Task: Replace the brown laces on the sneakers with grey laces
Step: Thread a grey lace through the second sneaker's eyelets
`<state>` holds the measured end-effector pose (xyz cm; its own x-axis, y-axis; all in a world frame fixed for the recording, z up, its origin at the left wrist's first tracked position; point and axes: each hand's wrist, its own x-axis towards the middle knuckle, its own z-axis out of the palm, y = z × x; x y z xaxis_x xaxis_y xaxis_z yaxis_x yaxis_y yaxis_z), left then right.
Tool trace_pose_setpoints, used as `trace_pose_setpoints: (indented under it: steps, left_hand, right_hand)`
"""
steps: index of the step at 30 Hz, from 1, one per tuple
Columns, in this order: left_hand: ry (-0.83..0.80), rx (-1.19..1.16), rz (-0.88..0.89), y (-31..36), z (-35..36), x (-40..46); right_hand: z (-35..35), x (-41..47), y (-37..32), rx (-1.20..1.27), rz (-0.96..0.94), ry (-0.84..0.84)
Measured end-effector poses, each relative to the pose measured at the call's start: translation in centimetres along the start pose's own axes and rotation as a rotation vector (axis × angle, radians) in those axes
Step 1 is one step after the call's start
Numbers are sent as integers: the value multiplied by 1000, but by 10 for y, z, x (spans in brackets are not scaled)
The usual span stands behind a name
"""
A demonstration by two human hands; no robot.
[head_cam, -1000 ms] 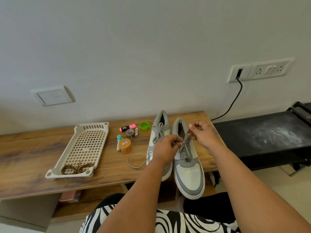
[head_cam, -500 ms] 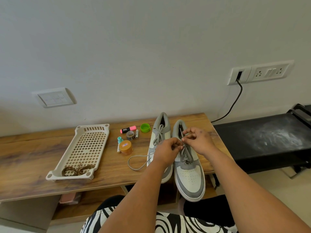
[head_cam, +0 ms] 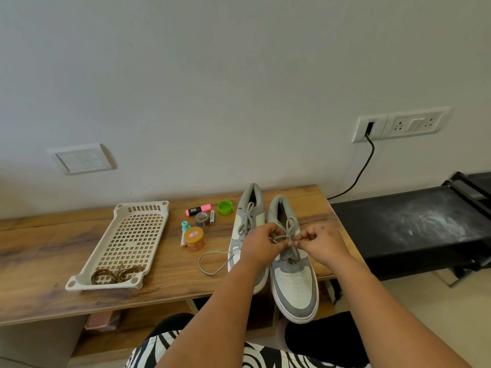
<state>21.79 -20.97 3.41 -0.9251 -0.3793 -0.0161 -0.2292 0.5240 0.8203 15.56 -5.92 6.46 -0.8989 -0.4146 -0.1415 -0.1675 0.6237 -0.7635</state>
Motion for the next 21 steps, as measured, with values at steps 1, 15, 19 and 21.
trace_pose_setpoints:
  steps: [1, 15, 19, 21]
  left_hand:
    - [1, -19, -13, 1, 0, 1]
    - [-43, -10, -59, 1, -5, 3]
    - [-34, 33, -69, 4, -5, 3]
    - [-16, 29, -78, 5, -3, 3]
  right_hand:
    - [2, -2, 1, -14, 9, 11]
    - [45, -16, -14, -57, 202, 240]
    - [50, -16, -16, -9, 228, 261]
    - [50, -15, -16, 19, 235, 241]
